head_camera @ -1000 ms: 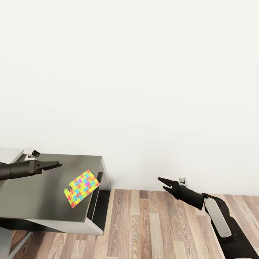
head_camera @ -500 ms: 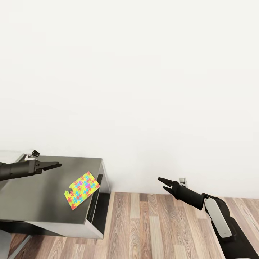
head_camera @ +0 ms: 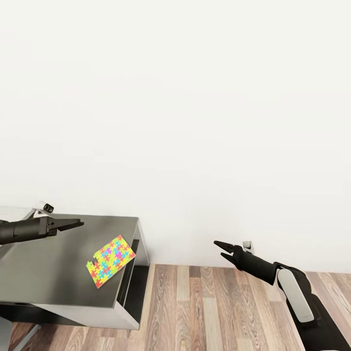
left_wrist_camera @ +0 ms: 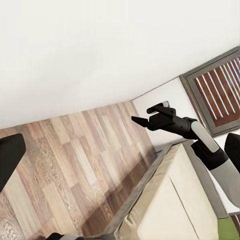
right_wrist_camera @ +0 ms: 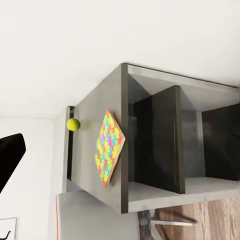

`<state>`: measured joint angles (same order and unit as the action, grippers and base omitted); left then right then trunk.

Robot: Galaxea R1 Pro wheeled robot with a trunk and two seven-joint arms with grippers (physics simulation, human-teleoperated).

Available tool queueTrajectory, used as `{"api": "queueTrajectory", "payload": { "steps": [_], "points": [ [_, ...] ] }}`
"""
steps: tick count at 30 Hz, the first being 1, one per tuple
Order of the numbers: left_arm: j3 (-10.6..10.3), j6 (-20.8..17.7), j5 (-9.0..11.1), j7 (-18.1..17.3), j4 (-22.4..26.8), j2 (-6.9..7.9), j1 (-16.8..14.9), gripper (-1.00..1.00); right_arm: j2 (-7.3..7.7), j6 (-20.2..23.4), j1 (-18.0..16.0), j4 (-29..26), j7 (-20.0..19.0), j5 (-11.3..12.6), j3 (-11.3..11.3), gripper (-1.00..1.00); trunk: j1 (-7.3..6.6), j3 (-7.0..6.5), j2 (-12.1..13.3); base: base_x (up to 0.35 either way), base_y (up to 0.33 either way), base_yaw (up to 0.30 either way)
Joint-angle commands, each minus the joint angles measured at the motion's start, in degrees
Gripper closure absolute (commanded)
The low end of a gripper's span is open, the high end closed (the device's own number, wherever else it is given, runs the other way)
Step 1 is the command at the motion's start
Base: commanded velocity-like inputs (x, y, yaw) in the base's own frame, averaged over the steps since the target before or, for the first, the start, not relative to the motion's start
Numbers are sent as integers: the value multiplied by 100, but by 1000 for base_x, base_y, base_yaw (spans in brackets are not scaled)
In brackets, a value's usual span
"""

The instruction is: Put all the toys in the child's room - the three board games (two on the bed and one on the table), the two jigsaw puzzles on the table, and the tennis ball on the table - inside the toy box on the table in the child's room.

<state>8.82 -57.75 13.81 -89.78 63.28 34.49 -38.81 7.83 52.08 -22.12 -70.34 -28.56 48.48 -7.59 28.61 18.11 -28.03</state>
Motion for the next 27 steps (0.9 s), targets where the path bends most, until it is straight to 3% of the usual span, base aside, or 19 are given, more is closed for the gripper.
{"api": "queueTrajectory", "payload": {
  "steps": [1,18,27],
  "points": [
    [-3,-61,-1,-22,0,3,-4,-100,-1,30,-4,0,-27,-19,-9,-100,25,18,-51,0,0,0],
    [-3,-61,-1,-22,27,5,-4,-100,-1,3,-3,-14,-27,-23,0,-100,398,161,-732,0,0,0],
    [-17,-101,22,-22,438,-2,91,-100,4,-206,-3,-18,-135,-22,20,-100,596,236,-1093,0,0,0]
  ]
}}
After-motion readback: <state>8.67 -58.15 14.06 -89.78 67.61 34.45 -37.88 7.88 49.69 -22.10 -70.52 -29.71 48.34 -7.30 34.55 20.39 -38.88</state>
